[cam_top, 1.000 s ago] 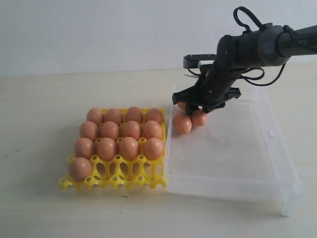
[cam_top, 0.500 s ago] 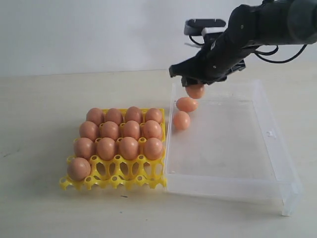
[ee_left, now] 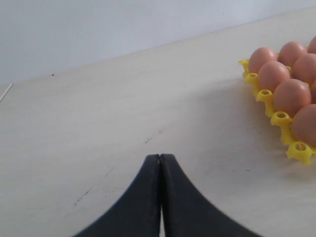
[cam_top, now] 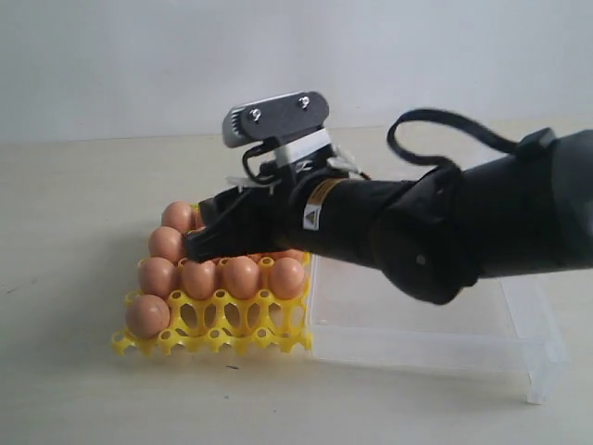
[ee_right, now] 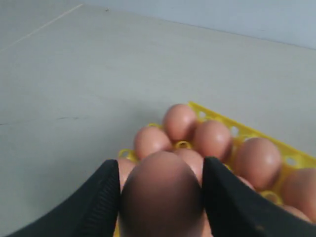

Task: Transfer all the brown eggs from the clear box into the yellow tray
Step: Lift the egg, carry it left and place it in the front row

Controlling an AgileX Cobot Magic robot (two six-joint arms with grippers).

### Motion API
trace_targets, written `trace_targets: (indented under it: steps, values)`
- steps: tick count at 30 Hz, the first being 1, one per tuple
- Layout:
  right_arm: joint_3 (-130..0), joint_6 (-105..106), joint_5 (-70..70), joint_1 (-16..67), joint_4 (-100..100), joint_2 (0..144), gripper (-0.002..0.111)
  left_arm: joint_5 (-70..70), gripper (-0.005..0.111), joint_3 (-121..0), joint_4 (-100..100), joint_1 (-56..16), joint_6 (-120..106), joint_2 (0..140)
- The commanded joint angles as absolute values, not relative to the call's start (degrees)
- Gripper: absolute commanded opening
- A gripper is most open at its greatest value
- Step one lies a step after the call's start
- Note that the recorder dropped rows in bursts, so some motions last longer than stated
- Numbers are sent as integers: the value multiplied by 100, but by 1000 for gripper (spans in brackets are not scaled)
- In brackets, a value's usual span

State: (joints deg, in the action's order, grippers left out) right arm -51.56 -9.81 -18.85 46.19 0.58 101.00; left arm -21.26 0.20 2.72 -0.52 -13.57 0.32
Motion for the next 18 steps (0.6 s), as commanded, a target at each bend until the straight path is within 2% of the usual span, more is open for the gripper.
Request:
trace_targets:
  steps: [1,6,18]
  values:
    - [-5097,-1893,-2828,4838,-978,10439,0,-2084,0,0,282,-67,-1355,0]
    - [-5097,-2727,-3271,4869,-1465,10912,0,-2084,0,0,282,-67,-1355,0]
    - [-5124,-2853,-3711,4869,-1373,11642,0,-2084,0,0,282,-67,-1355,0]
